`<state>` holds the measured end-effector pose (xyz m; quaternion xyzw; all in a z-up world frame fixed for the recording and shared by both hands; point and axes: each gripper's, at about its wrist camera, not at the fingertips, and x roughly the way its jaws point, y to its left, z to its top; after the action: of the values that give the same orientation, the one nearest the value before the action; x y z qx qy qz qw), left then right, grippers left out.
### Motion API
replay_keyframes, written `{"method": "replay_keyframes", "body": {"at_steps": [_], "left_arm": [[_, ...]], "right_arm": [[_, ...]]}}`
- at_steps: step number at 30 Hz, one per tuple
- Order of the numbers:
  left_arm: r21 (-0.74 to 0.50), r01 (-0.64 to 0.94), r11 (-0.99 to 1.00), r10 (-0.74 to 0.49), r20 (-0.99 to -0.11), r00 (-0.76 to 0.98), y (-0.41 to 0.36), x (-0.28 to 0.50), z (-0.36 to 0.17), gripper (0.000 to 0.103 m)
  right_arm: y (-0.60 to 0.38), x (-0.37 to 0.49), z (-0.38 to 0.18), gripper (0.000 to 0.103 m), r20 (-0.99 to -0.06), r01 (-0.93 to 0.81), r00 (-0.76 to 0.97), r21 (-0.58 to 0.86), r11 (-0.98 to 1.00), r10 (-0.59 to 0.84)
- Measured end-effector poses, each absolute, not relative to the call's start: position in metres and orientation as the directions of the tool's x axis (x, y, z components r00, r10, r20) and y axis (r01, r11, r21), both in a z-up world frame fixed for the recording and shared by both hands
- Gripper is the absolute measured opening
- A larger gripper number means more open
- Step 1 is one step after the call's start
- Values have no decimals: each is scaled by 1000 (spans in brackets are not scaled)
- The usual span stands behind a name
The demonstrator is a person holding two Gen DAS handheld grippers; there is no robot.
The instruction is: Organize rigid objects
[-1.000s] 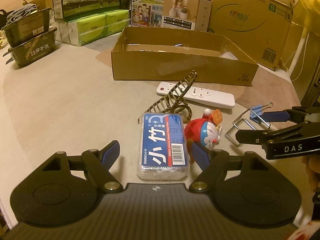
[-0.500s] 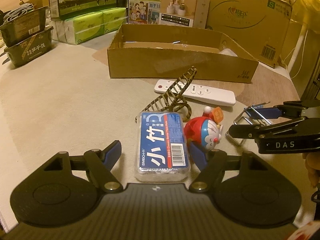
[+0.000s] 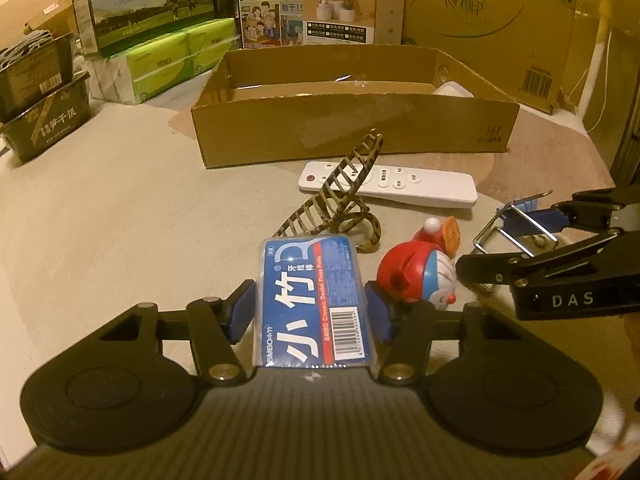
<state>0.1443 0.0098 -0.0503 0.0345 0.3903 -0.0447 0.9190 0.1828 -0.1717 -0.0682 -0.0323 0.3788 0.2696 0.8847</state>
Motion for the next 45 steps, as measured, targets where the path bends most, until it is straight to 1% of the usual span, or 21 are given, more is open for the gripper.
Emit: {"method": "replay_keyframes", "body": {"at_steps": [6, 12, 19, 31, 45], "left_arm": [[43, 114, 993, -48, -722, 690, 9, 144, -53, 55], [29, 106, 994, -52, -724, 687, 10, 142, -52, 54], [13, 90, 996, -53, -720, 692, 16, 132, -46, 54], [1, 82, 997, -59, -686, 725, 17, 117, -19, 54], [-17, 90, 996, -79, -656, 751, 15, 110, 9, 54]], "right_arm": [[-169, 183, -69, 68, -689, -507, 572, 128, 852, 444], [-169, 181, -68, 68, -688, -493, 582, 125, 861, 434], [-174, 174, -60, 68, -666, -482, 602, 136, 866, 440], [-186, 156, -37, 68, -634, -458, 633, 155, 875, 444], [-198, 146, -12, 68, -632, -405, 653, 173, 898, 416]]}}
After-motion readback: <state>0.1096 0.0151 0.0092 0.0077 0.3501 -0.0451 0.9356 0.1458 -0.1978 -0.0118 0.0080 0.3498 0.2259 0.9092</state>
